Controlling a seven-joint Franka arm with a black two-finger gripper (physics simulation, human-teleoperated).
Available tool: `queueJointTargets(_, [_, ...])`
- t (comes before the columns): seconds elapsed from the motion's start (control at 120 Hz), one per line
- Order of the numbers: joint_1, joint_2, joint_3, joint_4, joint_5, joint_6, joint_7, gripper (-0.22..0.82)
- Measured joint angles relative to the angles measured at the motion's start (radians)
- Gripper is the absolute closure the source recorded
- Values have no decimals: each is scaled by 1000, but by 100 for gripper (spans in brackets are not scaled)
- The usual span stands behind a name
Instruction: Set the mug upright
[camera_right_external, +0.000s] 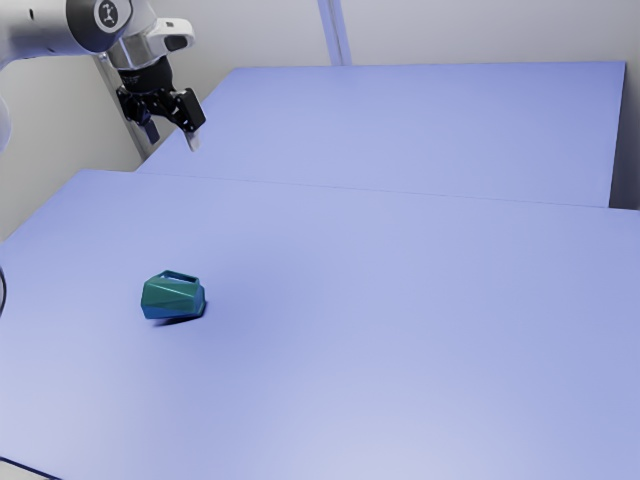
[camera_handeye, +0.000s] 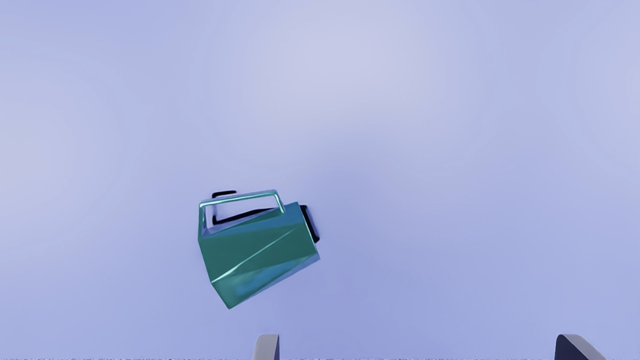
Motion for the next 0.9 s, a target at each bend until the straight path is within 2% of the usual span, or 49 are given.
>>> queueJointTargets(0.425, [-2, -10, 9, -28, -11, -11, 1, 0])
queueJointTargets(0.5, [-3, -12, 52, -43, -74, -13, 9, 0])
queueJointTargets(0.625, [28, -17, 187, -105, -252, -15, 50, 0])
queueJointTargets(0.767, [110, -17, 259, -174, -406, -17, 114, 0])
queueJointTargets(0.9, [173, 0, 275, -204, -491, -16, 176, 0])
